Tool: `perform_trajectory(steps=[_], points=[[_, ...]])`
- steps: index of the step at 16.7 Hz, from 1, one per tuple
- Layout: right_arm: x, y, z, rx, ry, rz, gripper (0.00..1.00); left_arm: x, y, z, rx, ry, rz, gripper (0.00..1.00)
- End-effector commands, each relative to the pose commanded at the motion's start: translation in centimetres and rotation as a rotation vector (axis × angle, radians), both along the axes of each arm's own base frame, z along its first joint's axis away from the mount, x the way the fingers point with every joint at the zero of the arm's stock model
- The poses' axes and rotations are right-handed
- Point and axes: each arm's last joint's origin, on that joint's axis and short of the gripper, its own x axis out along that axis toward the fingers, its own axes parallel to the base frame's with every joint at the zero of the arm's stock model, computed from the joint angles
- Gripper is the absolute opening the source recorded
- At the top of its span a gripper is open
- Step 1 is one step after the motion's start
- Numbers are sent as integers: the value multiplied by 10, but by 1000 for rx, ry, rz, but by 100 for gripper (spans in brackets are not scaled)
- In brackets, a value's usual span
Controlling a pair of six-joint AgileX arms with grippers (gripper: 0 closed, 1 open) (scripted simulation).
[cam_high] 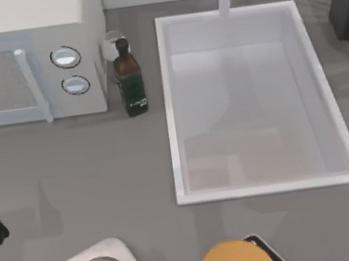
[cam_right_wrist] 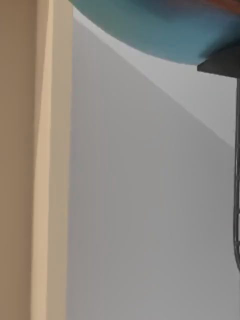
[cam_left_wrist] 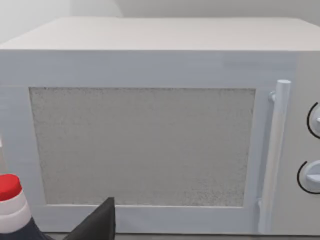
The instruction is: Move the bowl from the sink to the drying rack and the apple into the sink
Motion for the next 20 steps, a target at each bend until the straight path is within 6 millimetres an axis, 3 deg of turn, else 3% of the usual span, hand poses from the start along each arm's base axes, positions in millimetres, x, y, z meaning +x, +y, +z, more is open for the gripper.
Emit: perform_trajectory(steps=[2,6,19,20], points=[[1,2,-24,18,45,-13,0,0,0,0,0,0,0,100],[1,1,-27,21,51,-16,0,0,0,0,0,0,0,100],[1,1,-27,21,51,-16,98,0,0,0,0,0,0,100],[1,1,-27,21,51,-16,100,0,0,0,0,0,0,100]])
